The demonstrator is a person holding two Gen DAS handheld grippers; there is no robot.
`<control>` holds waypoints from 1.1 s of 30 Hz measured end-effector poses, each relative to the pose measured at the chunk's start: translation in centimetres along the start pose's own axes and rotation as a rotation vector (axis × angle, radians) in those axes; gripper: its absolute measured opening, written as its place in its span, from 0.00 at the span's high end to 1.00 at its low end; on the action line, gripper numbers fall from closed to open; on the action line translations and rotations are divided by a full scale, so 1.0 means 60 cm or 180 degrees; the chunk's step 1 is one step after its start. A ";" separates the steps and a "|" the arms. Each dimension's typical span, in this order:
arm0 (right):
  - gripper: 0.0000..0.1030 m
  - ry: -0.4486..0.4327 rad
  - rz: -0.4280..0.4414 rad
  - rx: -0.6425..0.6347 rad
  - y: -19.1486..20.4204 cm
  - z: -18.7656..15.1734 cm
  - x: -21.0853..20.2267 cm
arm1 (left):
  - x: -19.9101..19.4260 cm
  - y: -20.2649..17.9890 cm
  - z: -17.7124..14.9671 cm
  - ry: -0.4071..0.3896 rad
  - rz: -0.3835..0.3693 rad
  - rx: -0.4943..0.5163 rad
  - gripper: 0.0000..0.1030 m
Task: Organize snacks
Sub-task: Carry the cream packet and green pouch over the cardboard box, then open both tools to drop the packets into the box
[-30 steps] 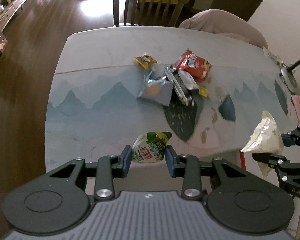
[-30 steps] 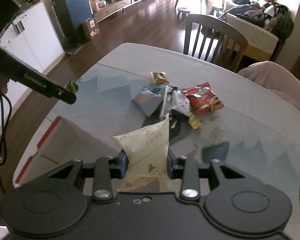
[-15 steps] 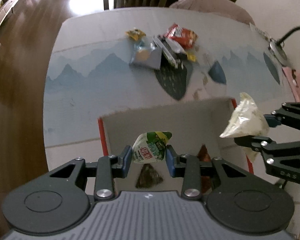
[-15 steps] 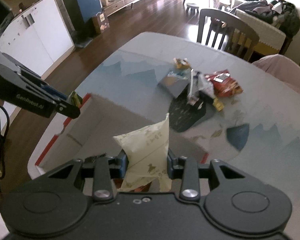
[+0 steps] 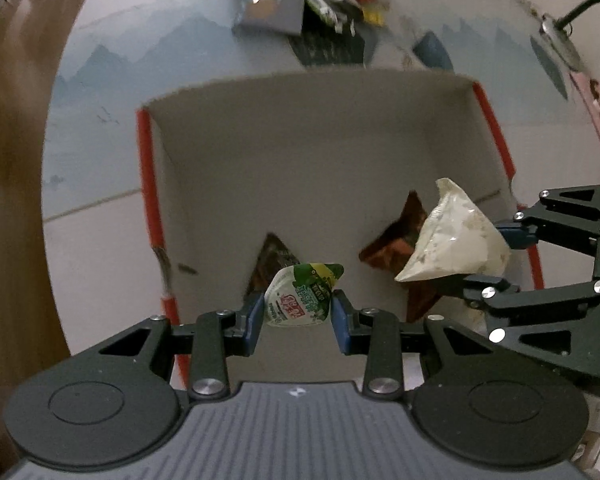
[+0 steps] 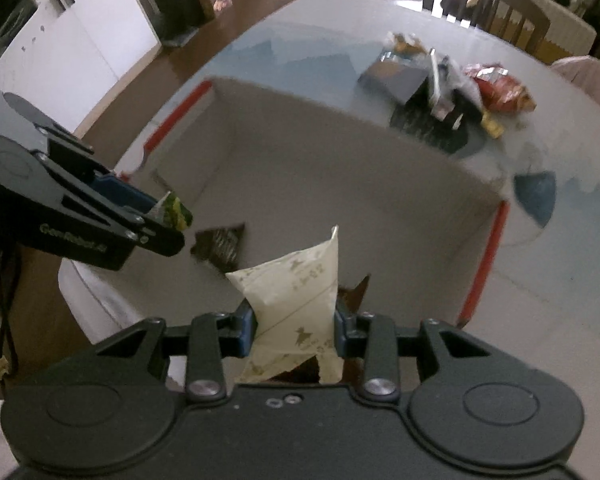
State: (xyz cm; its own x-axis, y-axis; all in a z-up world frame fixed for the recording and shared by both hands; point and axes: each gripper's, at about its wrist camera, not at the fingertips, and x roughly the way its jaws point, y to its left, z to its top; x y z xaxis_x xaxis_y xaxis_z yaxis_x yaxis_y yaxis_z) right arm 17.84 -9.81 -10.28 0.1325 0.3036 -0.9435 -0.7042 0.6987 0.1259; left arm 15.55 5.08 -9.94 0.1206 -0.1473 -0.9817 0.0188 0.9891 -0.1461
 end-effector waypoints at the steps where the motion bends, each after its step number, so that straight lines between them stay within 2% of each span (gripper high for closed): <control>1: 0.65 0.0022 0.0003 0.0002 0.003 -0.005 0.006 | 0.007 -0.004 -0.003 0.0016 0.0010 0.0015 0.66; 19: 0.65 0.0140 -0.0130 -0.0051 0.019 -0.027 0.052 | 0.105 -0.021 -0.026 0.0340 0.0121 -0.0003 0.64; 28: 0.62 0.0127 -0.0129 0.0003 0.018 -0.029 0.053 | 0.108 -0.023 -0.036 0.0296 0.0101 -0.0041 0.63; 30: 0.61 0.0110 -0.0135 0.0001 0.019 -0.030 0.051 | 0.105 -0.021 -0.040 0.0261 0.0067 -0.0042 0.58; 31: 0.58 0.0110 -0.0135 -0.0005 0.019 -0.031 0.051 | 0.103 -0.017 -0.042 0.0244 0.0047 -0.0048 0.50; 33: 0.52 0.0094 -0.0143 -0.0010 0.020 -0.032 0.049 | 0.099 -0.015 -0.045 0.0208 0.0011 -0.0059 0.49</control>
State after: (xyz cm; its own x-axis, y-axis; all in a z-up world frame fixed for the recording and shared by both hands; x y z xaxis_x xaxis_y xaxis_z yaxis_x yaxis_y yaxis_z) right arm 16.03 -9.33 -13.48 0.1436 0.2527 -0.9568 -0.7002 0.7092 0.0822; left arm 13.60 3.31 -16.00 0.0555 -0.1440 -0.9880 -0.0001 0.9895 -0.1442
